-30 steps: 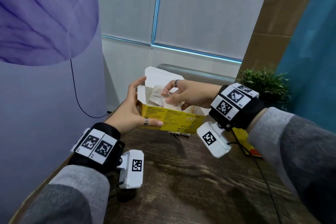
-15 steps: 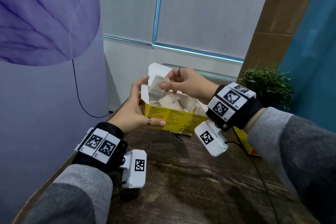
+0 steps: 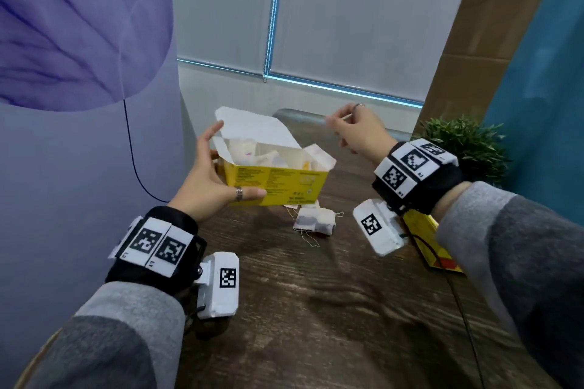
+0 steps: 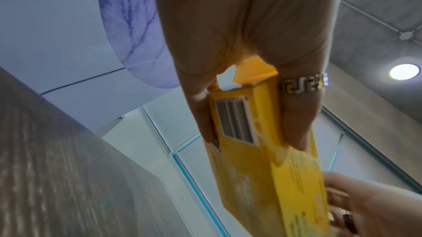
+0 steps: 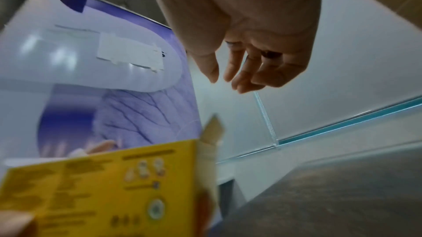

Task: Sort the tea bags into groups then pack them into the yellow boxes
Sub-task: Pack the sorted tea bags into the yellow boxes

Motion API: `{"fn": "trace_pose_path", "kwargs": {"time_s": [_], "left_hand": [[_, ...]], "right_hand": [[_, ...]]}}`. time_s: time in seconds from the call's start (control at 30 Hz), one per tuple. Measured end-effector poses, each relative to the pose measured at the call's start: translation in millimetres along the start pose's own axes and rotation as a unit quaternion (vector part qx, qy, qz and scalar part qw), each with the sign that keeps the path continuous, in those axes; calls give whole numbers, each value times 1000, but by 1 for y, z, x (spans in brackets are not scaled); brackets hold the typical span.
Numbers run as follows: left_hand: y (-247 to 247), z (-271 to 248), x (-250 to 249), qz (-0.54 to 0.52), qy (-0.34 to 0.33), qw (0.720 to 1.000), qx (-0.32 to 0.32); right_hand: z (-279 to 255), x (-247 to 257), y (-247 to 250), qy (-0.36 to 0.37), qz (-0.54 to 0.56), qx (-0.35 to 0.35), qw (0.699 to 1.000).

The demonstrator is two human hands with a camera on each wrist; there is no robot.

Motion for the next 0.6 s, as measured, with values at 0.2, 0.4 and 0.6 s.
{"fn": "trace_pose_path", "kwargs": {"time_s": [0.2, 0.4, 0.6], "left_hand": [[25, 5, 5, -23, 1, 997, -77], [23, 9, 9, -9, -1, 998, -61], [22, 10, 8, -11, -2, 998, -56]], "right_hand": [[-27, -111, -56, -152, -123, 278, 940], [-49, -136, -100, -190, -202, 356, 892], [-53, -137, -110, -171, -199, 377, 888]]}}
Point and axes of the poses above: each hand's wrist, its own z-axis towards the middle knuckle, its own y-axis out of the back of the hand, x = y × z, the point moved 9 cm from there along z, towards the middle knuckle, and after that the axes turned 8 degrees about y, right-handed, at the moved point
